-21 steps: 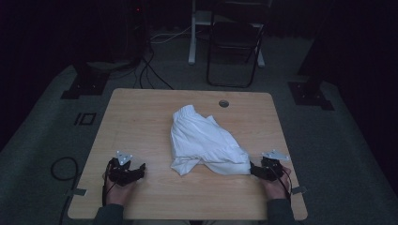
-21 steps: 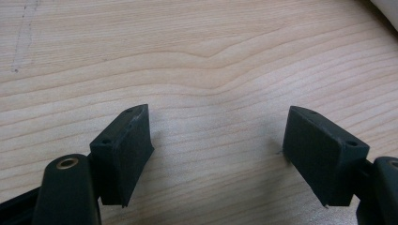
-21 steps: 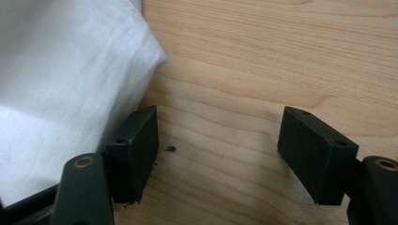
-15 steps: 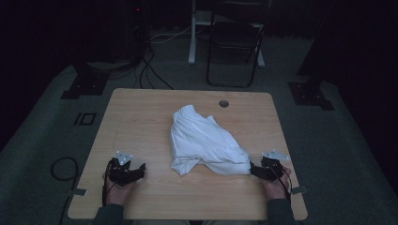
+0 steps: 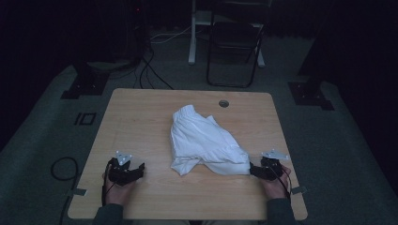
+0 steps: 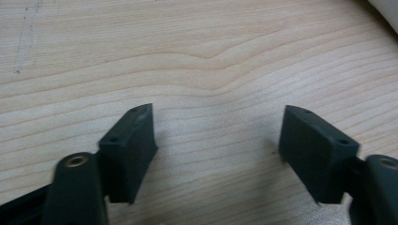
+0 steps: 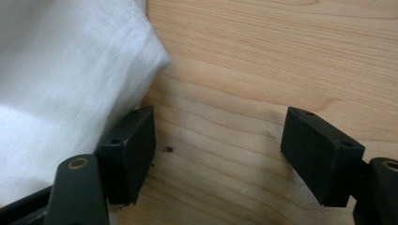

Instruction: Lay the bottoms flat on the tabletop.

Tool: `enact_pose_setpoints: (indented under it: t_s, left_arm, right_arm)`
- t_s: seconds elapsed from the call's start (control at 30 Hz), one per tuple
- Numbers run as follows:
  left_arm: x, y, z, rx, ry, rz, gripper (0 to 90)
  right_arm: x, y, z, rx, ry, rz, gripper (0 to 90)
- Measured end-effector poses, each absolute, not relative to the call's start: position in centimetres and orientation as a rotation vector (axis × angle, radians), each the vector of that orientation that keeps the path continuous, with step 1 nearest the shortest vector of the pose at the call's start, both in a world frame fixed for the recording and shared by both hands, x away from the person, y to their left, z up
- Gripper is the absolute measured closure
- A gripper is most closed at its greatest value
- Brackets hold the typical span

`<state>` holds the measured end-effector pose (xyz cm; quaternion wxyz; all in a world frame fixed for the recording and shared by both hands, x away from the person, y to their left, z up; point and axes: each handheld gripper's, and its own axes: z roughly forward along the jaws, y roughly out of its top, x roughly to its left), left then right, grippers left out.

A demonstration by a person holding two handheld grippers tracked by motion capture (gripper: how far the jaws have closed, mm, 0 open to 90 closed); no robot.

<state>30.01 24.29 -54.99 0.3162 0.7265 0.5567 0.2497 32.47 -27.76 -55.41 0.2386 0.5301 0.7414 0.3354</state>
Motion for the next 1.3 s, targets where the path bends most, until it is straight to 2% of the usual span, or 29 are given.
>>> enact_pose_setpoints:
  t_s: [0.2, 0.47, 0.67, 0.9, 1.0, 1.13, 1.3]
  left_arm:
    - [30.0, 24.2, -54.8, 1.917, 1.448, 0.635, 38.9]
    - [30.0, 23.5, -53.2, 1.916, 1.369, 0.626, 39.8]
    - [30.3, 22.0, -51.8, 1.934, 1.285, 0.636, 39.1]
    - [31.3, 19.3, -50.0, 1.99, 1.16, 0.66, 37.5]
    - [31.4, 18.3, -49.5, 2.011, 1.059, 0.628, 37.1]
    - [31.9, 16.7, -49.3, 2.036, 1.005, 0.612, 36.6]
    - [32.5, 15.1, -49.0, 2.054, 0.961, 0.569, 43.5]
  right_arm:
    - [32.4, -27.8, -55.4, 1.456, 2.02, 0.92, 31.8]
    - [32.4, -27.9, -55.4, 1.463, 2.01, 0.922, 34.0]
    - [32.2, -28.0, -55.2, 1.473, 2.006, 0.932, 38.9]
    - [31.6, -28.2, -54.4, 1.44, 1.978, 0.942, 39.4]
    - [31.3, -28.4, -53.9, 1.437, 1.957, 0.961, 39.2]
    - [30.8, -28.7, -53.1, 1.431, 1.936, 0.996, 39.2]
    - [30.5, -28.2, -52.3, 1.412, 1.916, 1.035, 39.2]
